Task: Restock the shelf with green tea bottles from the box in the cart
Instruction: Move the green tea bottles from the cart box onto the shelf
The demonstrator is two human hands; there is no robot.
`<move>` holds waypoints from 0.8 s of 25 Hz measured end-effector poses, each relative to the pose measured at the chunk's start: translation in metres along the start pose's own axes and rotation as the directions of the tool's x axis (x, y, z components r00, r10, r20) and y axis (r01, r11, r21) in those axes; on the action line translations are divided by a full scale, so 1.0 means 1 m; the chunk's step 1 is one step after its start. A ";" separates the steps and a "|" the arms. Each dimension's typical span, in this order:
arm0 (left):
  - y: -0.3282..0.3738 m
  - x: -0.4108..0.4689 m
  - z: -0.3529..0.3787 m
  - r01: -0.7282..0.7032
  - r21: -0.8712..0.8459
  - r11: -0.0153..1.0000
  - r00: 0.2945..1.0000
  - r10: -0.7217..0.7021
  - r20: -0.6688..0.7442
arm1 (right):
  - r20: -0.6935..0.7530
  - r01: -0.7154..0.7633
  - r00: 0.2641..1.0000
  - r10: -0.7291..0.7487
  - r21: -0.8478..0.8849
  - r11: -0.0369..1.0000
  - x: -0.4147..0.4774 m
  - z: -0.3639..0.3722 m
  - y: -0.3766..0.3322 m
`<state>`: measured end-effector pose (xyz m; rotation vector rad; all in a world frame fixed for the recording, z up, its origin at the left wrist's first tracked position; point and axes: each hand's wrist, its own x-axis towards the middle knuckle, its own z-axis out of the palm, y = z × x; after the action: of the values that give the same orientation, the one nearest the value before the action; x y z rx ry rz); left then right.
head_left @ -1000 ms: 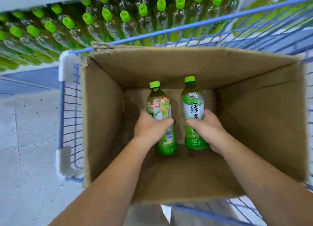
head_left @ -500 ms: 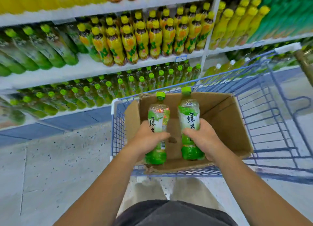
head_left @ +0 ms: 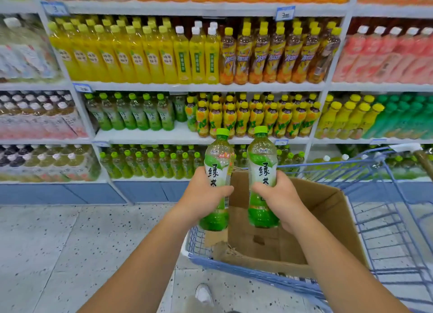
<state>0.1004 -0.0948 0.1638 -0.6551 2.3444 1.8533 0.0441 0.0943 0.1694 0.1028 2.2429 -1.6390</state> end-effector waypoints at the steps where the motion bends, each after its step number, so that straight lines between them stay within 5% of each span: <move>1: 0.003 -0.008 -0.010 -0.020 0.018 1.000 0.998 0.021 -0.051 | 0.031 0.014 0.999 -0.014 0.012 1.000 -0.004 0.007 -0.006; 11: 0.002 -0.049 -0.136 -0.132 0.062 0.989 0.930 0.145 -0.338 | 0.189 0.168 0.969 -0.157 -0.039 0.985 -0.029 0.130 -0.065; 20: -0.031 0.012 -0.327 -0.114 0.125 0.986 0.904 0.155 -0.399 | 0.092 0.167 0.981 -0.168 0.019 0.986 0.019 0.310 -0.113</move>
<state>0.1657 -0.4128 0.2181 -0.9752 2.7841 1.7778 0.0722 -0.2351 0.1844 -0.1611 2.2238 -1.7038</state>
